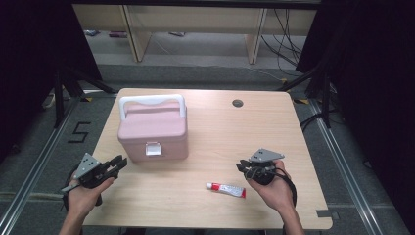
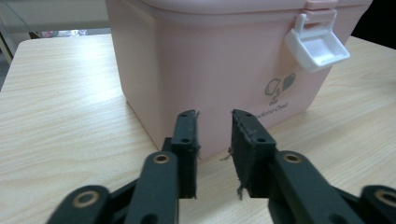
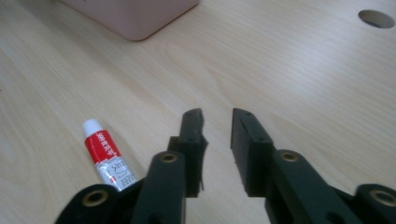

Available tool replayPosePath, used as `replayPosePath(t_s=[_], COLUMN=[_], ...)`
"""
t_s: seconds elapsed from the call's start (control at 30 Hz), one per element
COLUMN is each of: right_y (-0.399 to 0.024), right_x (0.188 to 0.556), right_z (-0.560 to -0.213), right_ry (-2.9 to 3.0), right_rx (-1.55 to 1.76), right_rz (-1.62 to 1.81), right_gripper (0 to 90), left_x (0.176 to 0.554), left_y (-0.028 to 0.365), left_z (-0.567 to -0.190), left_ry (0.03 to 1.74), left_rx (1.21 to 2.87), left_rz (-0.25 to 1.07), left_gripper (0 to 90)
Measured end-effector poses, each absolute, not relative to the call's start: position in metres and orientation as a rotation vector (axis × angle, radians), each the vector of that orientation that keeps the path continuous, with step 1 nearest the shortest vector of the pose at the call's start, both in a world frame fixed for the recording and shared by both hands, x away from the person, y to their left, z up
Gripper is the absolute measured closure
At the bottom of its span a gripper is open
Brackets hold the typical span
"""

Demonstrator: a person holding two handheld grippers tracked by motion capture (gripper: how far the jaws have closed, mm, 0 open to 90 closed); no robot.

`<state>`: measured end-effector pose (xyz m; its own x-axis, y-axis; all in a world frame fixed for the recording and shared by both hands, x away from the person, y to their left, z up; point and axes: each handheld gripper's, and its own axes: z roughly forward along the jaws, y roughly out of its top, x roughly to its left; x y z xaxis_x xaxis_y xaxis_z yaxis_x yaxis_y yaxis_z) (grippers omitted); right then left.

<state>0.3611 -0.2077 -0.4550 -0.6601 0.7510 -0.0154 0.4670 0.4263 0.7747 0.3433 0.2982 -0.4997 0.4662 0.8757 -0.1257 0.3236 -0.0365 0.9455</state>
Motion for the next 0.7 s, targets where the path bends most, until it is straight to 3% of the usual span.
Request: replayPosePath(t_s=[0.07,0.13,0.3,0.5,0.7], right_y=[-0.208,-0.208,-0.203,-0.195,-0.176], right_x=[0.363,0.367,0.381,0.393,0.407], right_z=[-0.452,-0.449,-0.442,-0.438,-0.435], right_ry=[2.295,2.297,2.302,2.323,2.338], right_rx=[1.054,1.086,1.084,1.069,1.039], right_rz=[1.106,1.123,1.130,1.143,1.140], right_gripper=[90.0,90.0,90.0,89.5,90.0], left_x=[0.344,0.347,0.361,0.369,0.392], left_y=[0.301,0.307,0.317,0.318,0.316], left_z=[-0.498,-0.496,-0.491,-0.487,-0.480], left_ry=[1.085,1.124,1.211,1.216,1.231], left_rx=[1.576,1.562,1.476,1.515,1.555], left_rz=[0.642,0.649,0.524,0.572,0.641], left_gripper=[81.0,84.9,85.6,83.9,89.7])
